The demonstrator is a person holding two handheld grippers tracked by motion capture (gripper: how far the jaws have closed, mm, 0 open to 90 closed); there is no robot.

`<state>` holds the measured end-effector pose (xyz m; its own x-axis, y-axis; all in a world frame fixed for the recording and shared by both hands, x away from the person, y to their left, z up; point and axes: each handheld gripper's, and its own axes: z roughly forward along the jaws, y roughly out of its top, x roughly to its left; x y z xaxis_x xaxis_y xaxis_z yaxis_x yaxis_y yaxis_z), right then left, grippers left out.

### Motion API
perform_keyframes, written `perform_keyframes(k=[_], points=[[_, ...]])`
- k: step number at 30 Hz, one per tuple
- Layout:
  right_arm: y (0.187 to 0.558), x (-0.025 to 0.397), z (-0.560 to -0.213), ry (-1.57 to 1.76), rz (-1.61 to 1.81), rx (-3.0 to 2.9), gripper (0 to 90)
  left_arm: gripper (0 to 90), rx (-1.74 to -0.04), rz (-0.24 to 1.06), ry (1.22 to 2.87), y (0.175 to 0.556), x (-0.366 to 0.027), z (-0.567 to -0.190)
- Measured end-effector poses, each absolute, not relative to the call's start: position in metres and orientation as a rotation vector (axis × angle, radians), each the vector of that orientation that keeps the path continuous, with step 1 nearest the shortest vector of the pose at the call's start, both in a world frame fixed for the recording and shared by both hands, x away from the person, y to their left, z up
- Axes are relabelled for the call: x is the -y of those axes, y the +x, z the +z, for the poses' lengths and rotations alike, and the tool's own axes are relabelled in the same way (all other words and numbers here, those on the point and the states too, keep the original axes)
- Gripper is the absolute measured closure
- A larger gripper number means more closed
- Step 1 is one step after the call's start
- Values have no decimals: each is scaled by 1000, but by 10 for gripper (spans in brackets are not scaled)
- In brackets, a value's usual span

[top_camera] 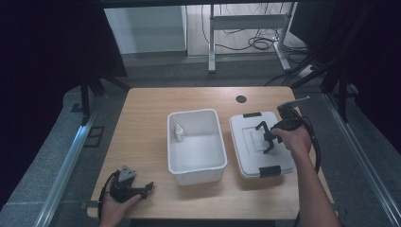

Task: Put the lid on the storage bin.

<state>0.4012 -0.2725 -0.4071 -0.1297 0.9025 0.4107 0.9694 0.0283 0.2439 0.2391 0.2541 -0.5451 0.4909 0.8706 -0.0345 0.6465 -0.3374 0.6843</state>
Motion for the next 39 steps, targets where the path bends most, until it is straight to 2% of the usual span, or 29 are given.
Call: perform_keyframes(k=[24, 39], points=[[395, 250, -349, -1908, -809, 2228, 849, 126, -1242, 452, 2096, 239, -254, -545], [394, 238, -325, -1902, -832, 2255, 849, 126, -1241, 451, 2098, 239, -254, -545]])
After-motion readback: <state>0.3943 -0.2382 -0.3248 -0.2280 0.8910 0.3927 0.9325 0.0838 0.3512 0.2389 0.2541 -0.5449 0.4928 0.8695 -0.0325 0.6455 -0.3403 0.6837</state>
